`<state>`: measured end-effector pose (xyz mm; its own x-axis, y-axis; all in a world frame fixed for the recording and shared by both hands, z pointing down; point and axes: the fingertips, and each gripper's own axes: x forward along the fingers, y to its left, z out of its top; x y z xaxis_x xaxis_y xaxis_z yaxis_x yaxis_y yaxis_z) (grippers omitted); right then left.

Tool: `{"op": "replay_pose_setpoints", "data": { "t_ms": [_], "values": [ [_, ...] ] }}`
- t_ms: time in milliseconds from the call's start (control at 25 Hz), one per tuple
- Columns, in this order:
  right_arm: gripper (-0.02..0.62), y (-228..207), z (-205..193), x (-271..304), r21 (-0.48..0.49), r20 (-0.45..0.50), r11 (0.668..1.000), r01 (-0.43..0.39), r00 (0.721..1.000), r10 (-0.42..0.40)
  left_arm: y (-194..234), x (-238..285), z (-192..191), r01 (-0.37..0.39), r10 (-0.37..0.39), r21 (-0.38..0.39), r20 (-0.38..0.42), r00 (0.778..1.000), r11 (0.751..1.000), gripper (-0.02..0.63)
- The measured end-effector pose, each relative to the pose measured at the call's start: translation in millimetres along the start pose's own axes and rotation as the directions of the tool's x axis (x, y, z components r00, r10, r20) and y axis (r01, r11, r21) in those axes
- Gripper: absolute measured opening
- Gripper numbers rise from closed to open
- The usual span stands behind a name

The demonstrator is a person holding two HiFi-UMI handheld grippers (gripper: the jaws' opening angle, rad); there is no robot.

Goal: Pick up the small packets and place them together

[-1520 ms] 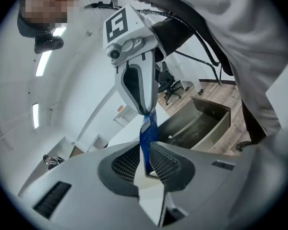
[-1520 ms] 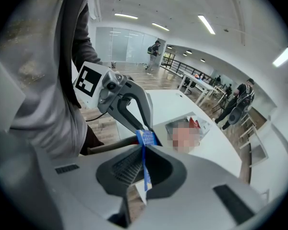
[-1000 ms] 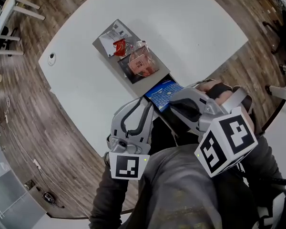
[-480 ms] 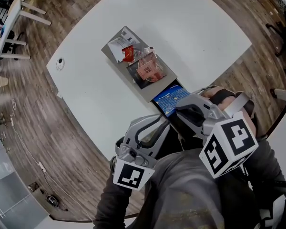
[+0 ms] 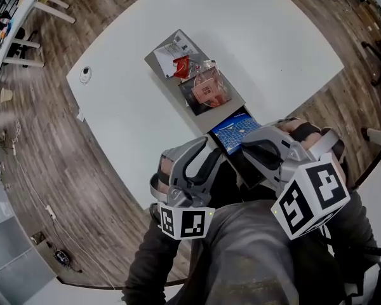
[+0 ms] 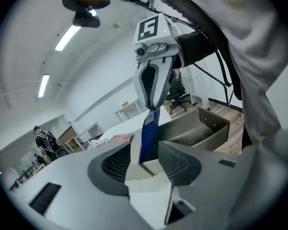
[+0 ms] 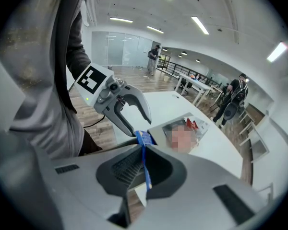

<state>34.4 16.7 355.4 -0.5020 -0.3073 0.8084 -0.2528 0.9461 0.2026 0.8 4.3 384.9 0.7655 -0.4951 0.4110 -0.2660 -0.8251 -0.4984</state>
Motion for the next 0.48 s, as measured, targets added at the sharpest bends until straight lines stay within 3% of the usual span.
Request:
{"op": "replay_pose_setpoints", "data": {
  "t_ms": [160, 480],
  "values": [
    [0.022, 0, 0, 1, 0.003, 0.009, 1.000, -0.004, 1.000, 0.004, -5, 13, 2, 0.023, -0.022, 0.035, -0.025, 0.999, 0.999, 0.198],
    [0.023, -1, 0, -1, 0.013, 0.023, 1.000, -0.007, 1.000, 0.007, -17, 31, 11, 0.079, -0.076, 0.092, -0.032, 0.997, 0.993, 0.206]
  ]
}}
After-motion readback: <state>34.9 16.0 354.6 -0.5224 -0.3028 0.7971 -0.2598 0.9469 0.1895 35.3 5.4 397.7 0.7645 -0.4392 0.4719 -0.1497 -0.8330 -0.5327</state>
